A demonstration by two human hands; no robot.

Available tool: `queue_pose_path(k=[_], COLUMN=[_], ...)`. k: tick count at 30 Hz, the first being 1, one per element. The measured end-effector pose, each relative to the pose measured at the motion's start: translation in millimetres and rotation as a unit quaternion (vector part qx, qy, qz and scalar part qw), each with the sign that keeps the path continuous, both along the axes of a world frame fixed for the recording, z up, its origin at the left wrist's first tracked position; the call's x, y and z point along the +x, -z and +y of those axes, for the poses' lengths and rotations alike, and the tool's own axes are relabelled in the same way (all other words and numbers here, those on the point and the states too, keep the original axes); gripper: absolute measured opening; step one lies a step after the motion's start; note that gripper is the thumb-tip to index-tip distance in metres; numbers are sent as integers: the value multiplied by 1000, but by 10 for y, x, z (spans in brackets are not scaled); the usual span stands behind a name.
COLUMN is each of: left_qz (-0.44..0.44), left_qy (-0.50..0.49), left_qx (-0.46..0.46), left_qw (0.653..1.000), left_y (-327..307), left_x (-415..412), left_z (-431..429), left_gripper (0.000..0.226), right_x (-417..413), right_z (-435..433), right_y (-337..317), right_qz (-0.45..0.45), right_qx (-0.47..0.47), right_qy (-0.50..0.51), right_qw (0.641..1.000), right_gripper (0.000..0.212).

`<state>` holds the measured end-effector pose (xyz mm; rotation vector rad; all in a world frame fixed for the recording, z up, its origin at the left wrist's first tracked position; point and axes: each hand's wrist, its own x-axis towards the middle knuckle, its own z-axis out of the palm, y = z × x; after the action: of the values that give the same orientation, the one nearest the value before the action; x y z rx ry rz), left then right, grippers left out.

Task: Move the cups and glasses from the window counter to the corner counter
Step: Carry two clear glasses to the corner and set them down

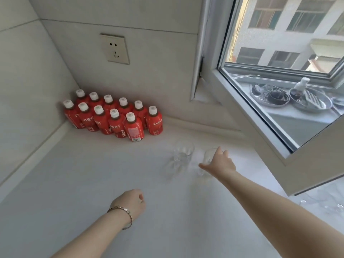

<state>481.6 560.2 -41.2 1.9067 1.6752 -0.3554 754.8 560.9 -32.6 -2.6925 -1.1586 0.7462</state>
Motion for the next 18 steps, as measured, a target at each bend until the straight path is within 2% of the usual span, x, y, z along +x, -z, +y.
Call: queue_pose_path(k=[3, 5, 7, 11, 14, 16, 18], left_qz=[-5, -15, -37, -113, -104, -90, -100], left_qy=[17, 22, 31, 48, 93, 114, 101], left_qx=[-18, -20, -13, 30, 36, 14, -2], left_qw=[1000, 999, 999, 992, 990, 989, 990], left_y=[-5, -44, -56, -153, -120, -49, 37], left_x=[130, 285, 503, 1024, 1324, 1462, 1543], left_z=[69, 156, 319, 721, 1022, 1125, 1139], left_gripper=[16, 7, 40, 67, 106, 115, 107], right_x=[77, 130, 166, 208, 250, 264, 281], right_z=[-67, -140, -225, -373, -444, -489, -540], right_y=[3, -29, -60, -122, -184, -218, -235], right_qz=[8, 28, 43, 60, 75, 78, 77], right_qx=[31, 29, 26, 45, 68, 76, 78], right_qy=[-2, -16, -31, -51, -48, -44, -46], right_qw=[999, 999, 998, 996, 994, 993, 993], right_gripper=[78, 81, 86, 87, 88, 88, 88])
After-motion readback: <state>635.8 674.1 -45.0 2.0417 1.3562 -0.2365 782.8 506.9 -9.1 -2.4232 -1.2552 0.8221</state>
